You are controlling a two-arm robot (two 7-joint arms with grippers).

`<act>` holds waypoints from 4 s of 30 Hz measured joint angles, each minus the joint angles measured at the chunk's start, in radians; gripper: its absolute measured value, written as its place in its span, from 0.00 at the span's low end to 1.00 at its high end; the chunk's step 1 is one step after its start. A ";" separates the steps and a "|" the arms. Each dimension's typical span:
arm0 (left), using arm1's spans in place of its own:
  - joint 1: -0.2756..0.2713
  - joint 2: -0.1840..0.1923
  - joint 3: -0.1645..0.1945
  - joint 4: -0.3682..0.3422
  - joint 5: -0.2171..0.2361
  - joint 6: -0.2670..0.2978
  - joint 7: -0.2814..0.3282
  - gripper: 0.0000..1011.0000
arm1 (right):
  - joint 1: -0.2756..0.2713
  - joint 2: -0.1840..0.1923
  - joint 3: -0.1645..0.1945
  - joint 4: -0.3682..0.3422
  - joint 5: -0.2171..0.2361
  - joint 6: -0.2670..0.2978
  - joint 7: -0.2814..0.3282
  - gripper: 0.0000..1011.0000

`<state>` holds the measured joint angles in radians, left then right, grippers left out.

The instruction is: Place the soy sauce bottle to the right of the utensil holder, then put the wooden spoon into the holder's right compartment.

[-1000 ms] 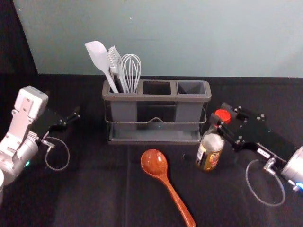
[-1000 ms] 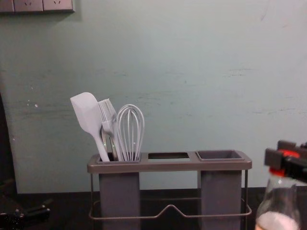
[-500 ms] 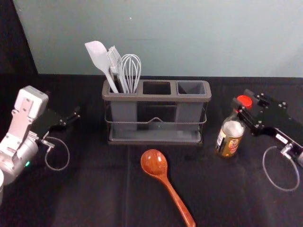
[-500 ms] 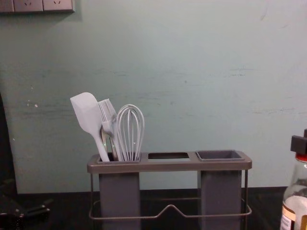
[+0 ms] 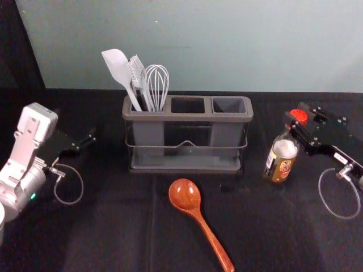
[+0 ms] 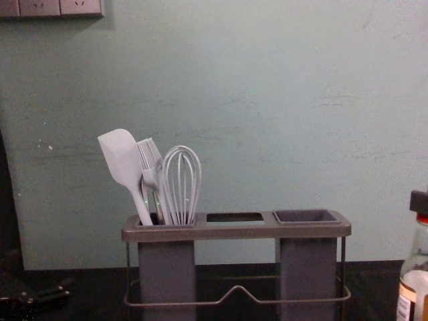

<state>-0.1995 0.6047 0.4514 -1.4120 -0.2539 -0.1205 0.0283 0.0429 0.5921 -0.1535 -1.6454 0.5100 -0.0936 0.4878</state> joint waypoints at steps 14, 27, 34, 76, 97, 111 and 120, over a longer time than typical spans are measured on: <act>0.000 0.000 0.000 0.000 0.000 0.000 0.000 0.99 | 0.108 -0.030 -0.039 0.102 -0.019 -0.006 0.023 0.38; 0.000 0.000 0.000 0.000 0.000 0.000 0.000 0.99 | 0.198 -0.060 -0.084 0.176 -0.054 0.005 0.025 0.38; 0.000 0.000 0.000 0.000 0.000 0.000 0.000 0.99 | 0.232 -0.079 -0.099 0.219 -0.058 0.001 0.034 0.38; 0.000 0.000 0.000 0.000 0.000 0.000 0.000 0.99 | 0.303 -0.130 -0.138 0.322 -0.072 -0.029 0.056 0.48; 0.000 0.000 0.000 0.000 0.000 0.000 0.000 0.99 | 0.226 -0.098 -0.092 0.184 -0.049 -0.019 0.018 0.99; 0.000 0.000 0.000 0.000 0.000 0.000 0.000 0.99 | 0.173 -0.085 -0.076 0.110 -0.044 -0.008 -0.002 0.99; 0.000 0.000 0.000 0.000 0.000 0.000 0.000 0.99 | 0.173 -0.081 -0.080 0.107 -0.053 -0.016 0.001 0.99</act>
<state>-0.1995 0.6046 0.4514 -1.4120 -0.2539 -0.1205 0.0283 0.2158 0.5111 -0.2338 -1.5380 0.4574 -0.1094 0.4884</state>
